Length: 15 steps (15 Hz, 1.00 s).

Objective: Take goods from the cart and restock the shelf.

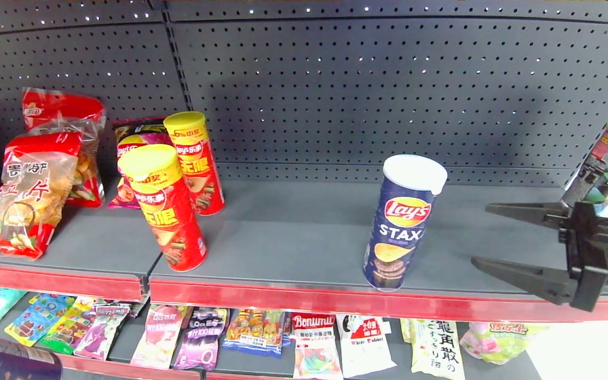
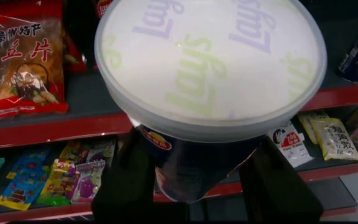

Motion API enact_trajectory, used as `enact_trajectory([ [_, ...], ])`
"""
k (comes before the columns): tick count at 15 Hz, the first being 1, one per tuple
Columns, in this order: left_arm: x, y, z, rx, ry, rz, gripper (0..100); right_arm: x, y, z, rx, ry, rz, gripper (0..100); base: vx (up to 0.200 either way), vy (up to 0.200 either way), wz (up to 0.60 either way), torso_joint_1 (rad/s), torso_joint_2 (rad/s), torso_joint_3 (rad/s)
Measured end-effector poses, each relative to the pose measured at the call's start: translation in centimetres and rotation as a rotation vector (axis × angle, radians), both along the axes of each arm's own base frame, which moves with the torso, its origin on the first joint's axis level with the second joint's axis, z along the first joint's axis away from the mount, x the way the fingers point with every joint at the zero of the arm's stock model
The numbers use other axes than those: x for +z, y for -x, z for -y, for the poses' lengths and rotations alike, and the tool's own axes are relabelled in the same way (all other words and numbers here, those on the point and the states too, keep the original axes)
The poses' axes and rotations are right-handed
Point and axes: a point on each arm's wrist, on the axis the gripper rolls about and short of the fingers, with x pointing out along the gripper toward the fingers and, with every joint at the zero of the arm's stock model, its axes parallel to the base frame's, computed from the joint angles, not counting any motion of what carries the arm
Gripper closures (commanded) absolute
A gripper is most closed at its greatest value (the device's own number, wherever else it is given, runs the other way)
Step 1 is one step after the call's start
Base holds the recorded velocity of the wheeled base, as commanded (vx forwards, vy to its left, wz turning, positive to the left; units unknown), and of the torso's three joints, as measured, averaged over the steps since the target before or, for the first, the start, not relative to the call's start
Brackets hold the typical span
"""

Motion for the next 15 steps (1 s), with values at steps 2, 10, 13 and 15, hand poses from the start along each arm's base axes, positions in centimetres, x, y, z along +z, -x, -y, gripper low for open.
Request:
enact_trajectory([
  [2, -0.2, -0.1, 0.0, -0.01, -0.001, -0.007, 100, 0.3, 2.8, 0.7, -0.096, 0.002, 0.059, 0, 0.0, 0.0, 0.0, 0.0, 0.0, 0.0],
  [10, -0.7, 0.1, 0.1, -0.057, 0.005, -0.007, 100, -3.1, 11.9, 3.4, -0.615, -0.029, 0.206, 0, 0.0, 0.0, 0.0, 0.0, 0.0, 0.0],
  [13, -0.8, 0.2, 0.1, -0.064, 0.016, -0.008, 100, -3.7, 13.4, 4.0, -0.792, -0.041, 0.264, 0, 0.0, 0.0, 0.0, 0.0, 0.0, 0.0],
  [15, -0.8, 0.3, 0.1, -0.089, 0.019, -0.007, 100, -5.2, 14.5, 4.2, -0.816, -0.044, 0.278, 0, 0.0, 0.0, 0.0, 0.0, 0.0, 0.0],
])
